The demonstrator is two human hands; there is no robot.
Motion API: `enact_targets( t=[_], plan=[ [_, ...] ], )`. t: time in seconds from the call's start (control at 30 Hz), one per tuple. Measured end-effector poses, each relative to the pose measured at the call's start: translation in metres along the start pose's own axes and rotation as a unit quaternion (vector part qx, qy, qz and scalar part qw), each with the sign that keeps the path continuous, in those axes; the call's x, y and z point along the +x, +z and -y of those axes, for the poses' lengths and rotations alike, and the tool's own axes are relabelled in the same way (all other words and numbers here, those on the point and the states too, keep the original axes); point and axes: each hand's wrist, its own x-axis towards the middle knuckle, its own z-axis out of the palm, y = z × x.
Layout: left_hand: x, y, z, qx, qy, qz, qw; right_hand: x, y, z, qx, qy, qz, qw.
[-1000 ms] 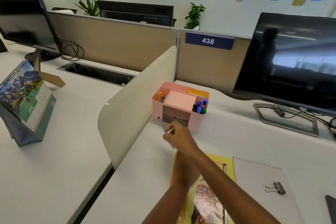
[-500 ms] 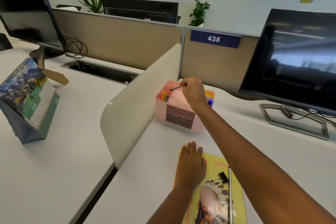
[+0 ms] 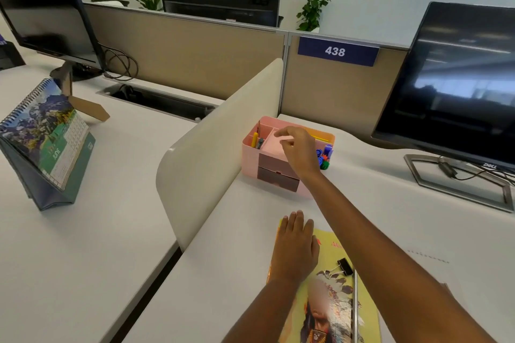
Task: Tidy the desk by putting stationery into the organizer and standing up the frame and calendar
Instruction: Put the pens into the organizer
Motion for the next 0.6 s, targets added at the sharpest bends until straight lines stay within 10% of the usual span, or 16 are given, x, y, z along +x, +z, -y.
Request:
enact_targets(
  t=[0.6],
  plan=[
    [0.003, 0.003, 0.003, 0.019, 0.011, -0.033, 0.999, -0.198, -0.110, -0.103, -0.097, 0.148, 0.161, 0.971]
  ],
)
